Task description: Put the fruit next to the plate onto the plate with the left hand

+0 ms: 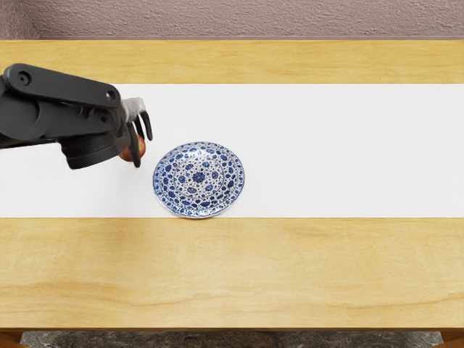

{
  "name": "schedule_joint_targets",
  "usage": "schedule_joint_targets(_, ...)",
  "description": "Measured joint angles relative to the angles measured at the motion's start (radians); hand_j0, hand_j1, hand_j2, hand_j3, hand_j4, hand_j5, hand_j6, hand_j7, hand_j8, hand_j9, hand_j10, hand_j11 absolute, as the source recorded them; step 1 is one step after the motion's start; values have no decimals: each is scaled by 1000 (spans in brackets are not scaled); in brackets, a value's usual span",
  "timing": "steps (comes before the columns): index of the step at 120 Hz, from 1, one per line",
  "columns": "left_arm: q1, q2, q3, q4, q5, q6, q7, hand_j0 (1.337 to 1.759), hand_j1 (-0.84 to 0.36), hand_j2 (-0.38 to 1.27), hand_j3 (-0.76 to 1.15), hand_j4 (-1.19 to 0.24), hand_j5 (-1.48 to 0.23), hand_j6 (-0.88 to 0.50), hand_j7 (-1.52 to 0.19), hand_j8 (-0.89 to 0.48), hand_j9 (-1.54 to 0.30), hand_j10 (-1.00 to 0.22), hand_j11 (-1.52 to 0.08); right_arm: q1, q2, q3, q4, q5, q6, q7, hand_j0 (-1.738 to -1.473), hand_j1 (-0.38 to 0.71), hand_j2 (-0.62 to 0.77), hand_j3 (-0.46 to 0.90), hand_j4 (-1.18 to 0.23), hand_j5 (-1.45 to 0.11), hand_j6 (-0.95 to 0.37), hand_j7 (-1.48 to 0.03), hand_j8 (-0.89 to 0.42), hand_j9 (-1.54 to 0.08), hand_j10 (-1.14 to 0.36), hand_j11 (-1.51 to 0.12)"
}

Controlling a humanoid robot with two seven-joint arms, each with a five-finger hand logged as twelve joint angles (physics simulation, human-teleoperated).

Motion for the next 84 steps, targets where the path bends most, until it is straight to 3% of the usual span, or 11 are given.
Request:
schedule_joint_targets(17, -52, -40, -26, -5, -52, -76, 1, 1651, -285, 431, 0, -844, -1190, -474, -1185, -401, -1153, -581, -1171, 0, 0, 0, 0, 0, 0, 0, -1658, -305, -7, 0, -36, -47, -36, -47, -36, -47, -36, -47)
schedule_joint_targets(21, -52, -54, -36, -5, -58, -88, 1, 1651, -254, 358, 0, -849, -1182, -476, -1176, -446, -1152, -576, -1171, 0, 0, 0, 0, 0, 0, 0, -1658, -305, -7, 0, -36, -47, -36, -47, -36, -47, -36, -47)
schedule_joint_targets(25, -52, -63, -49, -5, -64, -99, 1, 1651, -269, 410, 0, -845, -1191, -473, -1181, -399, -1151, -584, -1169, 0, 0, 0, 0, 0, 0, 0, -1658, -305, -7, 0, -36, -47, -36, -47, -36, -47, -36, -47)
schedule_joint_targets(42, -50, -108, -96, 1, -78, -123, 1, 1652, -249, 346, 0, -838, -1208, -464, -1191, -397, -1150, -584, -1167, 0, 0, 0, 0, 0, 0, 0, -1658, -305, -8, 0, -36, -47, -36, -47, -36, -47, -36, -47)
schedule_joint_targets(69, -19, -148, -112, 32, -78, -129, 2, 1650, -202, 318, 0, -846, -1192, -519, -1178, -453, -1148, -632, -1172, 0, 0, 0, 0, 0, 0, 0, -1658, -305, -7, 0, -36, -47, -36, -47, -36, -47, -36, -47)
schedule_joint_targets(84, -5, -149, -113, 49, -78, -131, 2, 1649, -153, 223, 0, -845, -1196, -547, -1172, -485, -1153, -661, -1176, 0, 0, 0, 0, 0, 0, 0, -1658, -305, -7, 0, -36, -47, -36, -47, -36, -47, -36, -47)
